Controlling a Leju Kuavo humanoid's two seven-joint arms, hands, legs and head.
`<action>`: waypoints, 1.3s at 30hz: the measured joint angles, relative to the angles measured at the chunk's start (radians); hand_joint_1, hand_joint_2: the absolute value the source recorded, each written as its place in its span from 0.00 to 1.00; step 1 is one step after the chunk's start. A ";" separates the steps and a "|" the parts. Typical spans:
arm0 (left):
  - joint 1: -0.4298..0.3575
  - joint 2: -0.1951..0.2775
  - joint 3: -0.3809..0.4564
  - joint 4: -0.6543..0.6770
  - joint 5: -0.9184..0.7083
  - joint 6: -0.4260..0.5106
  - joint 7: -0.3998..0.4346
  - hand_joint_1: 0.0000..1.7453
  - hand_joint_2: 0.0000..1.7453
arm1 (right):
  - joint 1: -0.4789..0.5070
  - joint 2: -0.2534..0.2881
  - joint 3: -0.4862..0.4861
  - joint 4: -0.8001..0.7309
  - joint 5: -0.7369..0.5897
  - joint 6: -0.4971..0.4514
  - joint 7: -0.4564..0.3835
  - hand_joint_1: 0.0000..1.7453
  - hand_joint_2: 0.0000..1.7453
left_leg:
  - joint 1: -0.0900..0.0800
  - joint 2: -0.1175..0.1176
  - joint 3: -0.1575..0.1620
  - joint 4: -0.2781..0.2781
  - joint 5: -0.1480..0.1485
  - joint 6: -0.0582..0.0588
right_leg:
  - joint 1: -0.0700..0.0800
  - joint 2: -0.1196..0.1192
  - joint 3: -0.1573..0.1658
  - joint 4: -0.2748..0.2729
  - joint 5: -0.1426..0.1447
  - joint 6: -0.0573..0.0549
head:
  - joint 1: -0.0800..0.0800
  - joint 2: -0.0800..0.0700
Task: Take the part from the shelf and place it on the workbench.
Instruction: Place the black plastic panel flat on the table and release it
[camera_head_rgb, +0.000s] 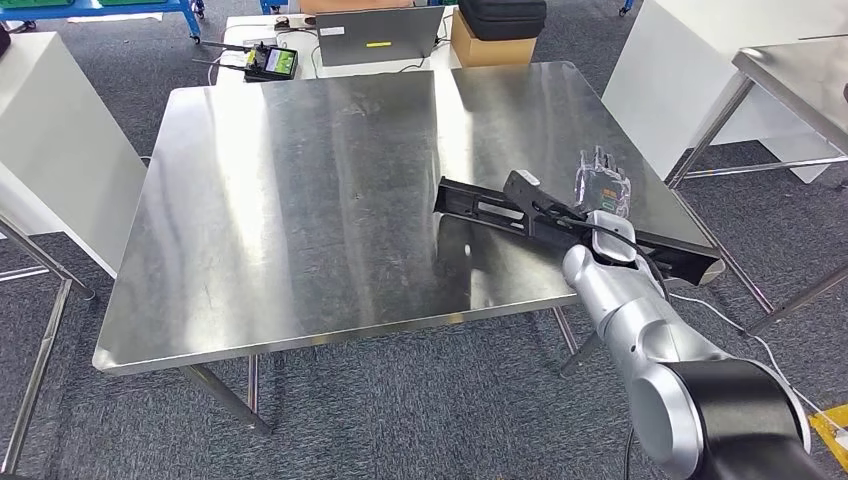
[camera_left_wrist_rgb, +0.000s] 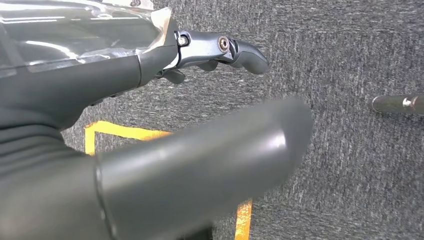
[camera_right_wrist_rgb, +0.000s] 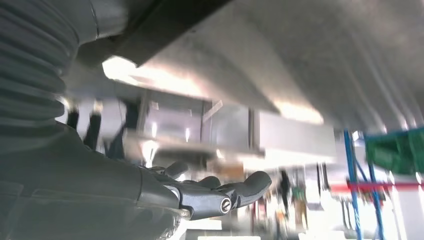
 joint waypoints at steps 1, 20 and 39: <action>0.000 0.000 0.000 0.000 0.000 0.000 0.000 0.00 0.00 | -0.003 0.002 -0.009 0.000 -0.003 0.012 -0.002 0.00 1.00 | 0.000 0.001 0.003 0.000 -0.001 -0.001 | 0.000 0.001 0.002 0.000 0.000 0.000 | 0.000 0.000; 0.000 0.000 0.008 0.000 0.000 0.002 -0.025 0.00 0.00 | -0.044 0.015 -0.057 -0.007 0.060 0.042 0.080 0.00 1.00 | 0.000 0.008 0.016 0.000 -0.005 0.000 | 0.002 0.010 0.015 0.000 -0.002 0.001 | 0.000 0.000; 0.017 0.000 0.036 0.000 -0.030 0.012 -0.039 0.00 0.00 | -0.016 -0.007 -0.085 -0.011 0.115 -0.344 -0.001 0.00 1.00 | 0.000 0.000 -0.006 0.001 -0.002 0.002 | 0.001 0.002 0.007 0.001 -0.001 0.003 | 0.000 0.000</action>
